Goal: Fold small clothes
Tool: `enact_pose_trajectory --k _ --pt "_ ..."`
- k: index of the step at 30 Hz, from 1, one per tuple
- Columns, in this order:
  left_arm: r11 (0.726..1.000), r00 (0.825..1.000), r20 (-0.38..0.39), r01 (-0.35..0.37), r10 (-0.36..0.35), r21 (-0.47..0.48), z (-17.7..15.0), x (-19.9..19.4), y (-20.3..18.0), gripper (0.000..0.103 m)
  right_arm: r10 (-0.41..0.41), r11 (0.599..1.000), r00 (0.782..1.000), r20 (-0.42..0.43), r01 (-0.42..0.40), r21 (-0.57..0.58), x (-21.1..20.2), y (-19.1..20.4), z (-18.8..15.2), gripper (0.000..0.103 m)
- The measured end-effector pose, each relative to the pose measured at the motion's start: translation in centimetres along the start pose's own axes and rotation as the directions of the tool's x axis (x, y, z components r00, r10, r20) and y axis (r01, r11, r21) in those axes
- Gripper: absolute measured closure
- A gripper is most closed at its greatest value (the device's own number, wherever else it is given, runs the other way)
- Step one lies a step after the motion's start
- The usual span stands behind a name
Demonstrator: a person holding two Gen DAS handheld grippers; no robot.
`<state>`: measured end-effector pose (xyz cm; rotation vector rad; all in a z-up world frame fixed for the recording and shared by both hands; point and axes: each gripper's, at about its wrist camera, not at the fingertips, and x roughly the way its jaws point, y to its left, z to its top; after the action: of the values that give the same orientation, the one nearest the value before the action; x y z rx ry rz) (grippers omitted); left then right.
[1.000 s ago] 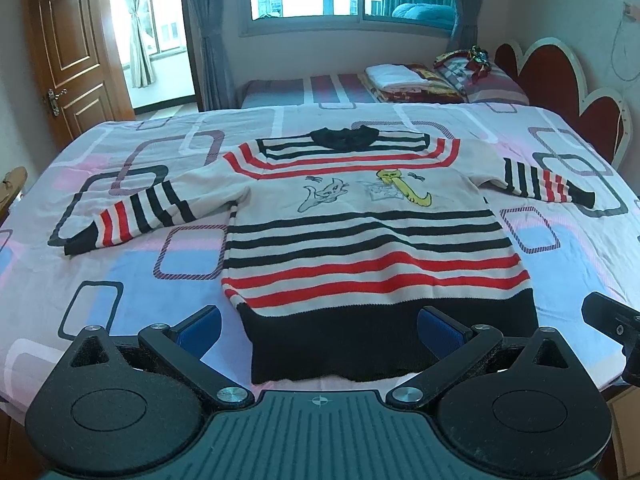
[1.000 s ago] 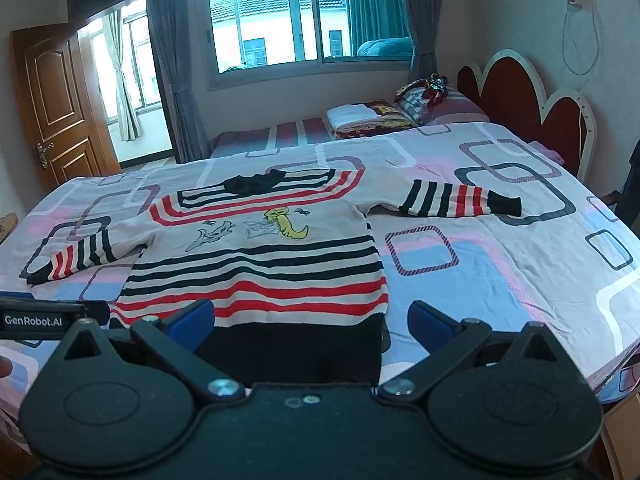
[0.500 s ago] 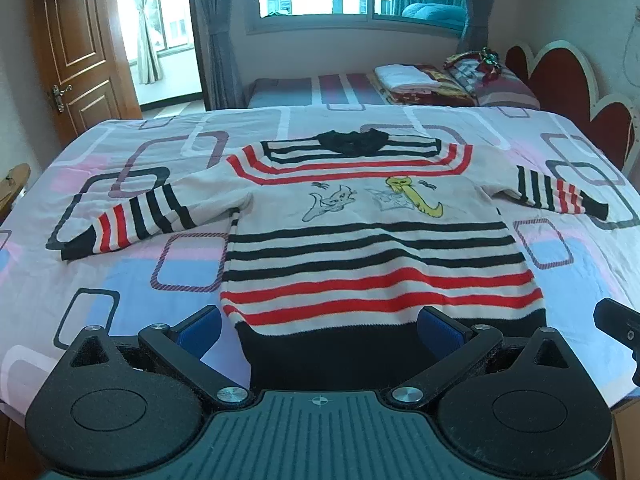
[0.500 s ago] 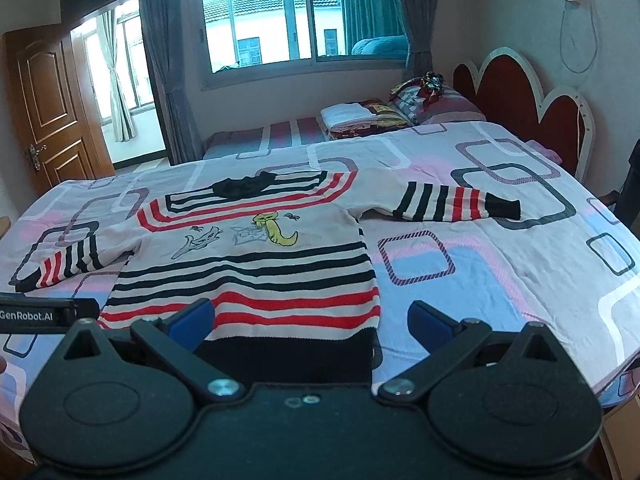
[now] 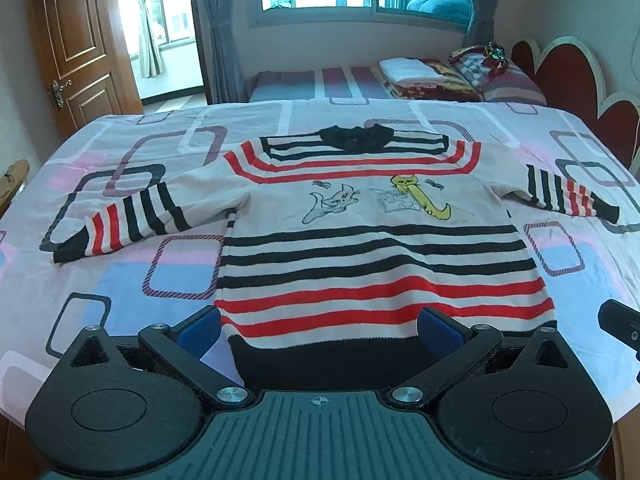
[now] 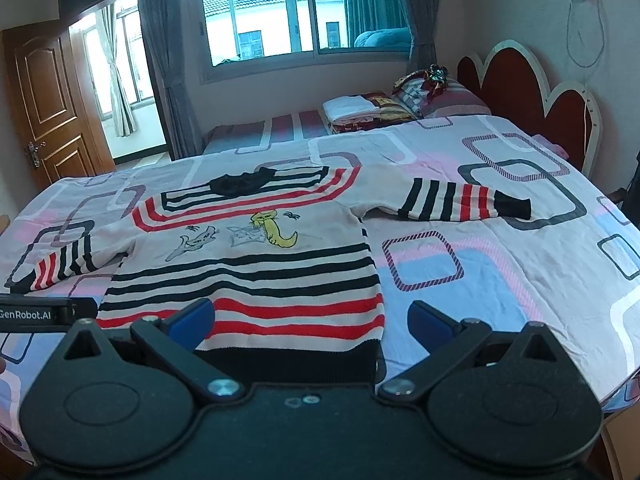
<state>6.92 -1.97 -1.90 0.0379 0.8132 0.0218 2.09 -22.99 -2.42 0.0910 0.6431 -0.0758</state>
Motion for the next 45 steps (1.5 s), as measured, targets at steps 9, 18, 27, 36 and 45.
enact_pose_trajectory --k 9,18,27,36,45 --pt "1.000 1.000 0.014 -0.002 0.002 -0.019 2.5 3.6 -0.9 0.000 -0.041 0.999 0.999 0.029 0.040 0.026 2.9 -2.7 1.2 0.001" --pt "1.000 1.000 0.029 -0.003 0.004 -0.025 6.7 9.8 -4.5 0.000 -0.111 0.989 0.994 0.016 0.108 0.104 9.2 -8.4 4.5 0.021" --pt "0.999 1.000 -0.025 -0.014 0.013 -0.040 11.0 18.1 -9.3 0.000 -0.179 0.947 0.979 -0.094 0.198 0.255 18.1 -17.7 7.1 0.030" --pt "0.997 0.997 -0.038 -0.074 0.074 -0.022 13.6 22.9 -12.7 0.000 -0.208 0.889 0.961 -0.182 0.263 0.375 25.8 -26.0 9.3 0.031" --pt "0.992 0.990 -0.067 -0.128 0.126 -0.020 14.5 24.9 -12.5 0.000 -0.234 0.831 0.951 -0.204 0.304 0.466 30.5 -31.1 9.7 0.035"
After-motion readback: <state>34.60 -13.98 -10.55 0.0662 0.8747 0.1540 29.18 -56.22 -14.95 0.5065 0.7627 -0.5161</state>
